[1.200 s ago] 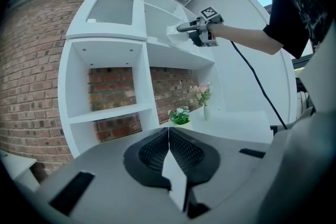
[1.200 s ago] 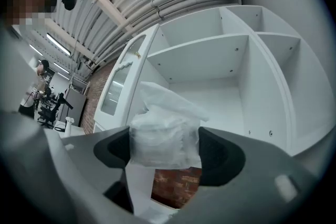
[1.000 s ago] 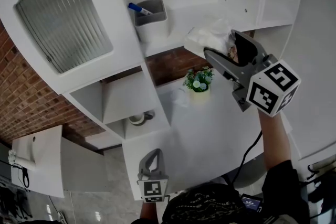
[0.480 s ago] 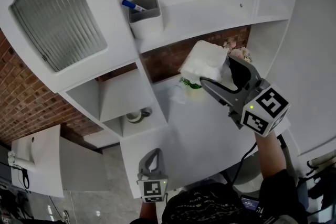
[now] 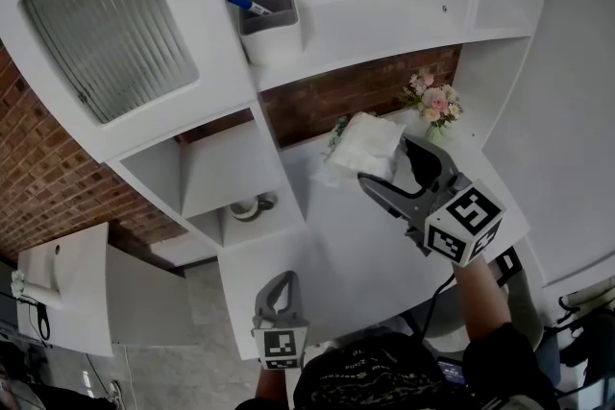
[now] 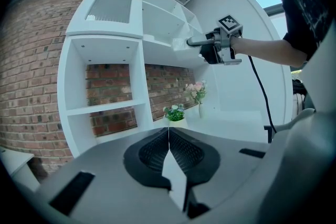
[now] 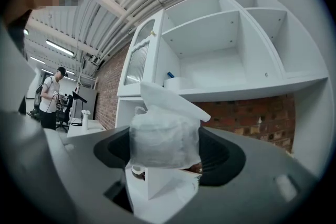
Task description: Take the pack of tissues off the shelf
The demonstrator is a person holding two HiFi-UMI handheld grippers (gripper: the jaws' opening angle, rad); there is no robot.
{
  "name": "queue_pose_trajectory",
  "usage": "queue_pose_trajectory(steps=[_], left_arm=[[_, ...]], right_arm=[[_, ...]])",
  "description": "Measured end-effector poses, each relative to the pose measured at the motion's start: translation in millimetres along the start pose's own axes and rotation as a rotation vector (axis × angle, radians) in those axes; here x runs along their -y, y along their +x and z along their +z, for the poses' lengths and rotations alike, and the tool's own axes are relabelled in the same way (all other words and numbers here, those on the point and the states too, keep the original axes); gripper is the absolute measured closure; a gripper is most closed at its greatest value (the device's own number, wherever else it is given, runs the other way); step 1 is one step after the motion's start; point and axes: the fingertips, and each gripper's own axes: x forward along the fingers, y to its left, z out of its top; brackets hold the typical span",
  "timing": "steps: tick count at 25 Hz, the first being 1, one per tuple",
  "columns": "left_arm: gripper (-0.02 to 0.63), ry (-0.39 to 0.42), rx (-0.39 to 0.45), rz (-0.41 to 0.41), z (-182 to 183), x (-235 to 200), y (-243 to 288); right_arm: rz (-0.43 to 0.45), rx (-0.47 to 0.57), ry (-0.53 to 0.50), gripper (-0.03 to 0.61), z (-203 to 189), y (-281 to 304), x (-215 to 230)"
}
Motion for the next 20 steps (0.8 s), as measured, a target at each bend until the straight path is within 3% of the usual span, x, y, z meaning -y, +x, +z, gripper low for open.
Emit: queue_pose_trajectory(steps=[7,20], left_arm=[[0.604,0.022,-0.011,-0.008,2,-2,2],[0.604,-0.031,-0.012,-0.005,-8,-5,9]], right_arm=[[-0.007,-0.07,0.026,0.229,-44,3,-7],[0.0,-0.194,0.113,0.229,-129,4,-25]])
